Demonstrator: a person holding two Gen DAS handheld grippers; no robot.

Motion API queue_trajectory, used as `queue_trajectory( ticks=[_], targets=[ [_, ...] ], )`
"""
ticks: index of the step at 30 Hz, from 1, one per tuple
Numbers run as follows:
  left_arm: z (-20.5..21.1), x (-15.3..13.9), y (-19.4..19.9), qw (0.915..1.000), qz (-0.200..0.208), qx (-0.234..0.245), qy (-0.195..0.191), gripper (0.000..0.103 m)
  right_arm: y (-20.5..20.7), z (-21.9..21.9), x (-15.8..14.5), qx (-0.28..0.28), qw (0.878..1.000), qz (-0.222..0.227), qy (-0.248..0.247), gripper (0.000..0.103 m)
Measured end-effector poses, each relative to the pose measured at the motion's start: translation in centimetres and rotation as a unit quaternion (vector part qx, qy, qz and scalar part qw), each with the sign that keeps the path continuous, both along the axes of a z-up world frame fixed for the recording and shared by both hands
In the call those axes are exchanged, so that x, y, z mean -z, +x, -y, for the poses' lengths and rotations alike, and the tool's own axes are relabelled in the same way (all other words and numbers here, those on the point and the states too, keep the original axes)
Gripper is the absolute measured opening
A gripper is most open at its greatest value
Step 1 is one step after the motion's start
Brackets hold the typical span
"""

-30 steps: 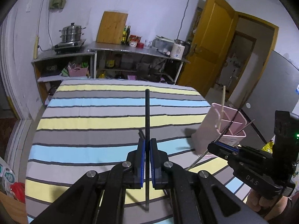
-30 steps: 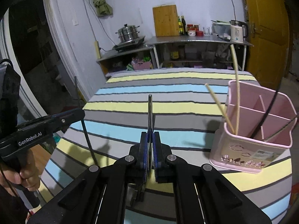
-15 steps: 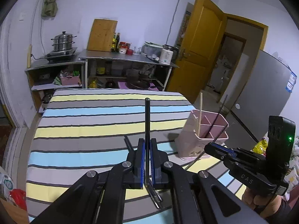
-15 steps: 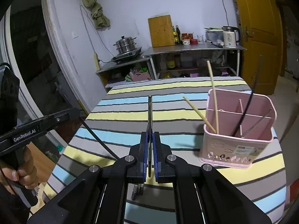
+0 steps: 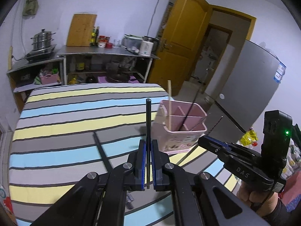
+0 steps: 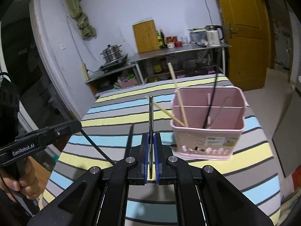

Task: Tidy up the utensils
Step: 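Lift both chopsticks and lower them into the pink holder with both tools, then open both tools to release the chopsticks inside the holder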

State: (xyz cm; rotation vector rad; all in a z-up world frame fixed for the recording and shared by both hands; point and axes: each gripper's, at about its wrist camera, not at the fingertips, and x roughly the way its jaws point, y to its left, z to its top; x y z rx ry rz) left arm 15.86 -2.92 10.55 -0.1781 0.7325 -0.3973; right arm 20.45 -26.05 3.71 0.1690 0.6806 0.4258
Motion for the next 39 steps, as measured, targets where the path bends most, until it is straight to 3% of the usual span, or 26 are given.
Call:
queue_trajectory(
  ticks=[11,21,25,39],
  targets=[
    [4.1,-4.8,2.5,0.9981,0.044,0.035,-0.023,0.005,0.5,3.8,-3.1,0.045,0.998,0.034,0.003,0.005],
    [6.2,-8.8,6.4,0.9950,0.084,0.038,-0.038,0.005,2.8,5.5,-6.3,0.070,0.995,0.076,0.008,0.005],
    [7.1,-8.2,8.3,0.9952,0.085,0.039,-0.030,0.005,3.6,5.6,-6.2,0.077,0.994,0.080,0.006,0.005],
    [8.6,-0.9,12.5,0.9987,0.028,0.042,-0.005,0.005,6.6,4.8,-1.1,0.077,0.996,0.037,-0.008,0.005]
  ],
)
